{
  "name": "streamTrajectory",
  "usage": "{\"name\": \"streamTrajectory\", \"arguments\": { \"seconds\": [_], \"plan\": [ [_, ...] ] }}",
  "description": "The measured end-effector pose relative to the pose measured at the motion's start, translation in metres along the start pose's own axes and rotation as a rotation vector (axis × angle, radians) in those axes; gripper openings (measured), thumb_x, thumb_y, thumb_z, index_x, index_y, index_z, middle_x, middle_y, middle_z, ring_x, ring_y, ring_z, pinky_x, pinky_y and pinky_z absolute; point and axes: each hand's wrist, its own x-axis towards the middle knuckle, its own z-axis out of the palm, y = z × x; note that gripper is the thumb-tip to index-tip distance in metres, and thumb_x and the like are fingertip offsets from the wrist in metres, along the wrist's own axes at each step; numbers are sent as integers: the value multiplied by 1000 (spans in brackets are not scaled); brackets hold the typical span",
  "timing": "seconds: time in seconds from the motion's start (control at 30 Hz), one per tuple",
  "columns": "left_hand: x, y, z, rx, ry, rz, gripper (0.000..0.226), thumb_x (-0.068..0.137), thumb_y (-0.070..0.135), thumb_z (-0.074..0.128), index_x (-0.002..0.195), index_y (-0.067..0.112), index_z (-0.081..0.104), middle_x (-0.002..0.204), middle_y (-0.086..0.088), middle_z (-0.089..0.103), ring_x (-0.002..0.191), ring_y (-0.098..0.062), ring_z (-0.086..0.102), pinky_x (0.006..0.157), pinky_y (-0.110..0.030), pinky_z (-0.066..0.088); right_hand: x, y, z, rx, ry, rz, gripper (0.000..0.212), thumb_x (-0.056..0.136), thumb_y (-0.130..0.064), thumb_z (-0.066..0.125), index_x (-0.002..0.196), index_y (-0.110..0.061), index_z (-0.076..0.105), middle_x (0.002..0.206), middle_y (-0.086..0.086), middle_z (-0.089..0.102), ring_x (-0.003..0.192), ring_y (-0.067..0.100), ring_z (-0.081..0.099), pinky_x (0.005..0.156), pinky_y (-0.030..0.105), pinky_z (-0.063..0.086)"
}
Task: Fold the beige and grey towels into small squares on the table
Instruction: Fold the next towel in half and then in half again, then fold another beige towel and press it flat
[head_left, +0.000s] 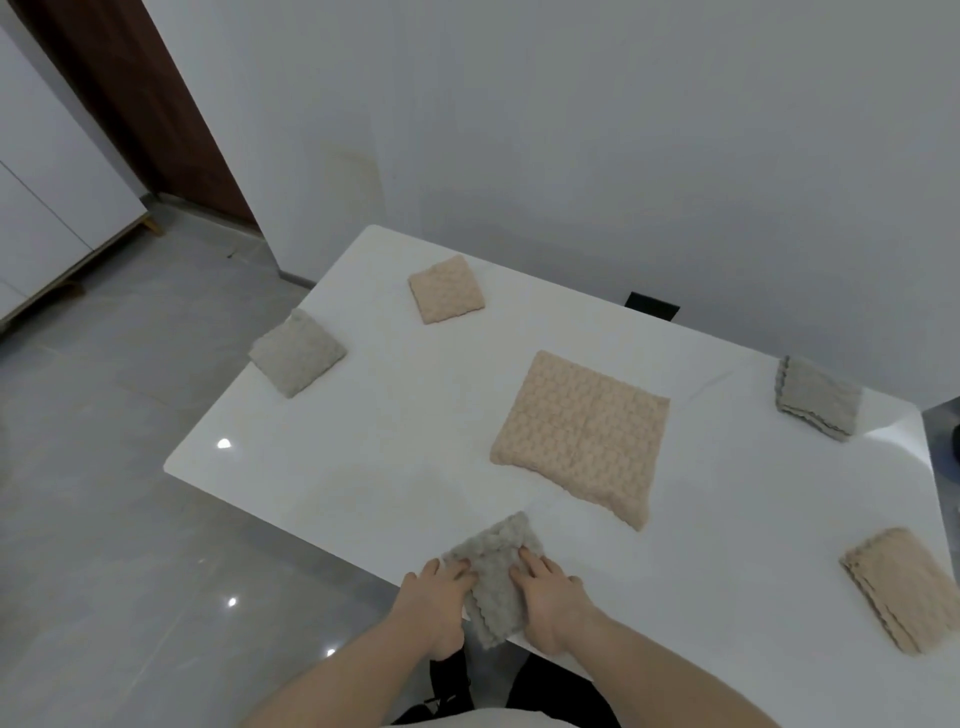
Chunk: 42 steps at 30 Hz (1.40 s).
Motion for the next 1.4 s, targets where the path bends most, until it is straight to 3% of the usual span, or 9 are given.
{"name": "streamTrajectory", "arguments": {
  "seconds": [0.13,0.27,0.43,0.67,0.8,1.0,1.13,1.2,1.4],
  "plan": [
    [8,11,-33,49,-145,-48,57,94,40,53,148,27,44,154,-2,38,137,-31,36,111,-48,36,13,1,-23,26,-93,17,63,83,-34,61,144,-25,47,165,-1,19,139,31,36,110,45,37],
    [11,19,-66,7,-137,-88,27,88,26,53,109,17,66,122,-9,65,101,-27,58,92,-38,53,14,17,-45,353,35,39,49,77,-27,58,125,-25,67,130,-4,61,118,20,60,97,30,50],
    [15,3,-83,-239,122,-85,44,88,24,50,130,28,64,128,4,62,120,-20,55,98,-37,51,12,62,-67,385,364,91,42,90,-29,58,132,-26,62,143,-2,47,130,19,47,104,29,40],
    [21,1,-110,-325,266,-102,39,94,26,49,130,28,63,132,4,59,123,-18,51,97,-34,47,28,101,-73,210,146,233,68,92,-40,52,156,-26,34,168,9,4,154,29,13,125,38,19],
    [24,5,-119,-340,290,-94,38,95,26,50,131,29,62,134,5,58,124,-17,50,97,-32,46,36,104,-76,234,165,252,73,85,-39,49,154,-22,33,164,9,18,148,32,26,118,42,32],
    [21,14,-130,-340,318,-59,39,96,26,49,133,29,62,136,6,57,126,-15,50,100,-33,46,34,112,-84,245,254,242,53,89,-27,48,142,-22,47,144,2,44,130,27,45,104,37,43],
    [15,18,-140,-337,351,-28,38,96,24,50,132,29,62,135,7,58,125,-15,50,99,-33,47,16,116,-95,424,538,244,26,89,-19,58,109,-32,65,115,-4,64,109,22,61,88,33,49],
    [12,20,-147,-333,380,-4,37,96,24,51,131,30,62,135,7,58,124,-15,50,100,-33,47,2,114,-107,573,730,221,27,85,-10,58,86,-37,56,95,-9,63,90,18,62,72,31,46],
    [2,40,-171,-378,488,110,45,93,28,57,138,31,56,140,15,54,125,-10,53,101,-28,46,-58,92,-152,823,1049,143,26,87,-5,56,87,-30,60,89,-14,67,84,8,62,74,31,49]
  ]
}}
